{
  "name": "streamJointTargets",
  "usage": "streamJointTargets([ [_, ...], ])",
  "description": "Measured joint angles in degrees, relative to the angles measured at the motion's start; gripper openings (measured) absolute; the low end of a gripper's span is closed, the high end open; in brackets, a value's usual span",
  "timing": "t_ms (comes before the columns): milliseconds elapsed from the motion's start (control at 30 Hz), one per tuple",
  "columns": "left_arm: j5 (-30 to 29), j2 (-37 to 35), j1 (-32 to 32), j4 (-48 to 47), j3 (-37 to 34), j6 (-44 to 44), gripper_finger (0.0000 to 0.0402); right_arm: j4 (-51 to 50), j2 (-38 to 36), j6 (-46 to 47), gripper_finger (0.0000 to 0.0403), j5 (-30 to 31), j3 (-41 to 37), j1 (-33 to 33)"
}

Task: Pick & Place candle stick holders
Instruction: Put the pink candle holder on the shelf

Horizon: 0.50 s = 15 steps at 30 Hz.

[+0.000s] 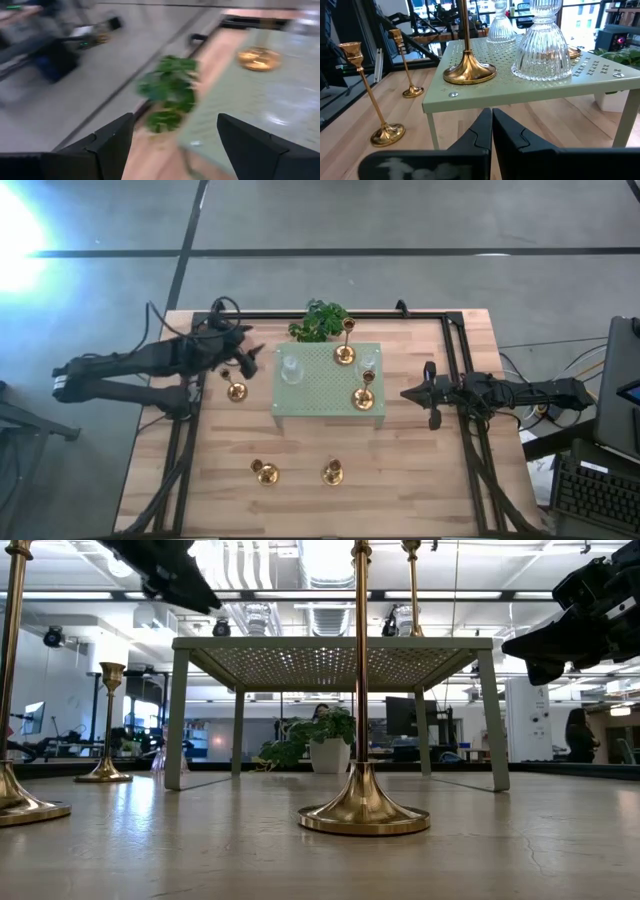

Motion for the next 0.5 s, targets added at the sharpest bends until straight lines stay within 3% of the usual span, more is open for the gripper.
streamJointTargets([
  [267, -22.5, -0.6, 0.6, -12.8, -0.3, -13.0, 0.0291, 0.0, 0.0, 0.0, 0.0008, 0.0, 0.0, 0.0],
  [500, -24.9, 2.7, 5.9, -20.2, -0.5, -23.6, 0.0291, 0.0, 0.0, 0.0, 0.0008, 0.0, 0.0, 0.0],
])
